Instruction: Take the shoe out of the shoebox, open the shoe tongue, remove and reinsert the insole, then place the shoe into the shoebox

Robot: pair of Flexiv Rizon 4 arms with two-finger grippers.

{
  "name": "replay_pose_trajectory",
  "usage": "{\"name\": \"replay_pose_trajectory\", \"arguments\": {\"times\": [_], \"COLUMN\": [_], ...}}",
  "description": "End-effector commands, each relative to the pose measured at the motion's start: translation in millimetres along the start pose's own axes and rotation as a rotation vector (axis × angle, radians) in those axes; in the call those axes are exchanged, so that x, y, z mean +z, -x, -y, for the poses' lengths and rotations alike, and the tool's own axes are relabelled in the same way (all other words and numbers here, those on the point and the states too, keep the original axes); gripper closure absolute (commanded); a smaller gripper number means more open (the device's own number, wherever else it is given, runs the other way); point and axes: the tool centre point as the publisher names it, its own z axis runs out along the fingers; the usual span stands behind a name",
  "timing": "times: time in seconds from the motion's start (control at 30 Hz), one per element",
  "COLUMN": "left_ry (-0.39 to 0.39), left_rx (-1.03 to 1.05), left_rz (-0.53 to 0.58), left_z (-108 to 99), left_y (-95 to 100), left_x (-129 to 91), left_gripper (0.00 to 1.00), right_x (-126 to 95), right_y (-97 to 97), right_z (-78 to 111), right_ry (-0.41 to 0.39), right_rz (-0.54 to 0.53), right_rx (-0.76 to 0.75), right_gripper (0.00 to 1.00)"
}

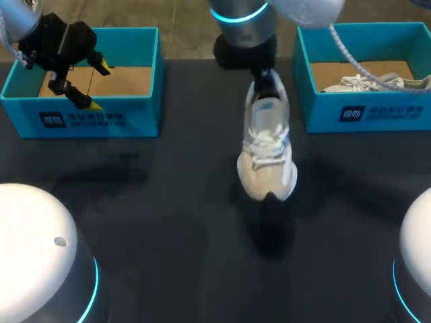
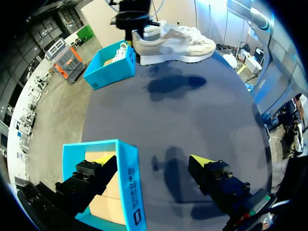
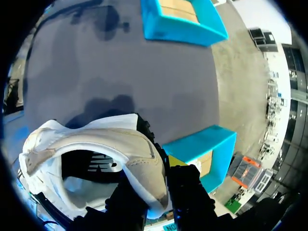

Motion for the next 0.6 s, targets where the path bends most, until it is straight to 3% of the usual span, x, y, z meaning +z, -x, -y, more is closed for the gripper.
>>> {"name": "replay_pose_trajectory", "arguments": {"times": [0.03,0.4,0.6], "left_ry": [0.004,0.004,0.004], "left_rx": [0.0,0.0,0.0], "left_rz": [0.0,0.0,0.0], "left_z": [0,0,0], "left_y": [-1.1,-1.1,-1.1], "left_x": [-1,-1,-1], "left_gripper": [0.0,0.0,0.0], "right_x": [8,27,27], "right_y": [29.9,83.1,83.1], "right_z": [15.6,53.2,53.2], "right_ry": [0.023,0.041,0.041], "right_rz": [-0.03,-0.022,-0.022], "right_rx": [0.026,0.134,0.134], "right_gripper": [1.0,1.0,1.0]}}
